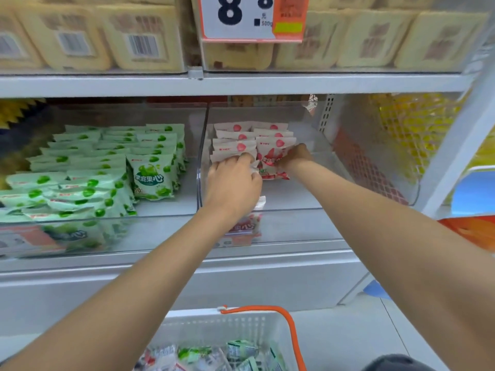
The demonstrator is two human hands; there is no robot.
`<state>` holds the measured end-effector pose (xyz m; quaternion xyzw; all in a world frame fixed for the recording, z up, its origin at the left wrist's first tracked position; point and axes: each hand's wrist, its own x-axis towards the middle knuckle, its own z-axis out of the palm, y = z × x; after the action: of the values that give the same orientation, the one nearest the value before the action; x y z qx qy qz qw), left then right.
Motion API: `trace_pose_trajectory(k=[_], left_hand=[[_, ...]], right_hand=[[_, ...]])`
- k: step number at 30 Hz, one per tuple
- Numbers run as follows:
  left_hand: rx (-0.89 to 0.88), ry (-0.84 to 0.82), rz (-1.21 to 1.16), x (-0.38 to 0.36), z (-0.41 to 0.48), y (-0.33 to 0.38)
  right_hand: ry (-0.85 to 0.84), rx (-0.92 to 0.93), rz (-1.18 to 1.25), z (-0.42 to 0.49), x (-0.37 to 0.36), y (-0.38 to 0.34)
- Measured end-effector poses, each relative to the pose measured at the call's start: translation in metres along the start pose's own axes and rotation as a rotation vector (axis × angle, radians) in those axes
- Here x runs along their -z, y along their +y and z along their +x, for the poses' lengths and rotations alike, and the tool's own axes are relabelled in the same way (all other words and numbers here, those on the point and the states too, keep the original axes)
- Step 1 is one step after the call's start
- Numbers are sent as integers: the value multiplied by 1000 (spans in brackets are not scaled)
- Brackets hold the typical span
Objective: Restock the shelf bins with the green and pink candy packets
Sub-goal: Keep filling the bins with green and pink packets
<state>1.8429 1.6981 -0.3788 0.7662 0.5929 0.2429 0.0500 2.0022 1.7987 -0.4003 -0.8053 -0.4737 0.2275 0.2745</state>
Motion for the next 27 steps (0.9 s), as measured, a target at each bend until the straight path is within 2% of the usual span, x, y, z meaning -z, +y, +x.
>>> trace_pose_trajectory(k=[11,14,17,20,23,27], left_hand=[[3,6,-12,-1,-1,1],[1,5,-20,-1,-1,1],[16,22,-50,3,-3,4],[-38,140,-39,14,-11,11],[-112,251,-71,25,-35,19],[-7,204,-272,31,-85,18]], right_hand=[[-128,0,90,-3,8,3],[-120,-3,24,-10,17,2],[-107,5,82,-19,33,10],[-28,148,36,-46,48,19],[107,387,-16,-91,60,26],[196,677,-16,-164,54,29]])
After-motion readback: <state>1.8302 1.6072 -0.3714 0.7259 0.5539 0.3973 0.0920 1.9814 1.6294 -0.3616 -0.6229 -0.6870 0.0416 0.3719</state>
